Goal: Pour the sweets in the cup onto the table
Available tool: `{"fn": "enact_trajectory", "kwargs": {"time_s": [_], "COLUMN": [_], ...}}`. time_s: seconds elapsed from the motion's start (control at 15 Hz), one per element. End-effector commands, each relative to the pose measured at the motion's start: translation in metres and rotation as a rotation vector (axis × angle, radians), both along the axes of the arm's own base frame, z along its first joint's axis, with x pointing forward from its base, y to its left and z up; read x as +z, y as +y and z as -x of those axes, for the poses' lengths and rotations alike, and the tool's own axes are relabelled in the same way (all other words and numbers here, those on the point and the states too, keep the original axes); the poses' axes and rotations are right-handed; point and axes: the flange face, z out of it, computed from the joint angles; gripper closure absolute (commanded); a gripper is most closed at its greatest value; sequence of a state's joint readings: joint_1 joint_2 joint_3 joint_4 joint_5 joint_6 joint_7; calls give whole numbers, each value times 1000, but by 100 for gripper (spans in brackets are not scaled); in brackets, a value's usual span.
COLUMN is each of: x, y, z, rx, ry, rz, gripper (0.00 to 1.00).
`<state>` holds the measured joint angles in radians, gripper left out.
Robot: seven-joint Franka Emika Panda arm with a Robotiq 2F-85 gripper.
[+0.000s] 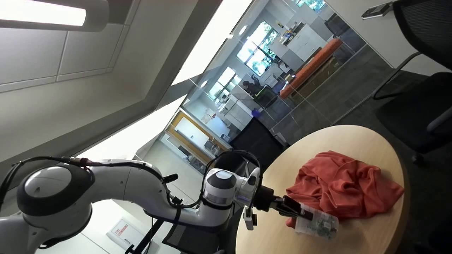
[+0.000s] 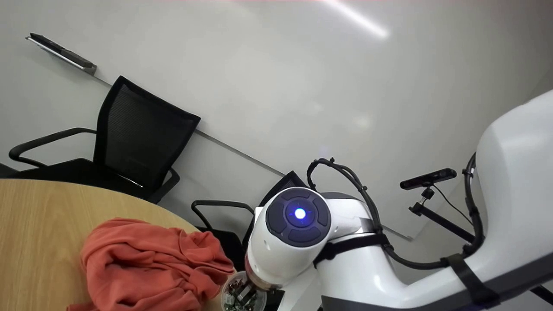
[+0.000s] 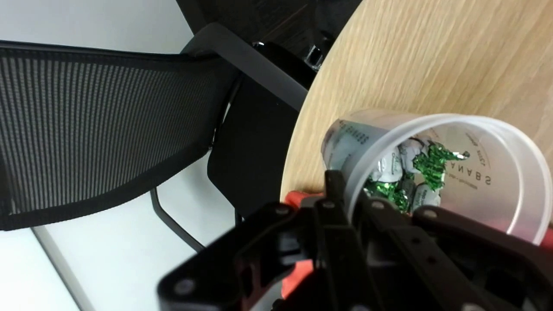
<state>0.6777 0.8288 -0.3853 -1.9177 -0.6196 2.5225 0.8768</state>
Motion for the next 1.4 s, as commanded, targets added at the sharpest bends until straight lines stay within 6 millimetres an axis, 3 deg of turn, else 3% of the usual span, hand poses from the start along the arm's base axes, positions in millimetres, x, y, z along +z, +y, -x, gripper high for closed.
{"fn": "enact_trajectory", "kwargs": {"time_s": [0.0,0.4,1.33], "x": [-2,-3,-16], "y": [1,5,19], "z": [1,1,18], "rx": [0,-51,-359], "ry": [5,-40,-503], "rz": [-3,11,157], "gripper": [95,99,99]}}
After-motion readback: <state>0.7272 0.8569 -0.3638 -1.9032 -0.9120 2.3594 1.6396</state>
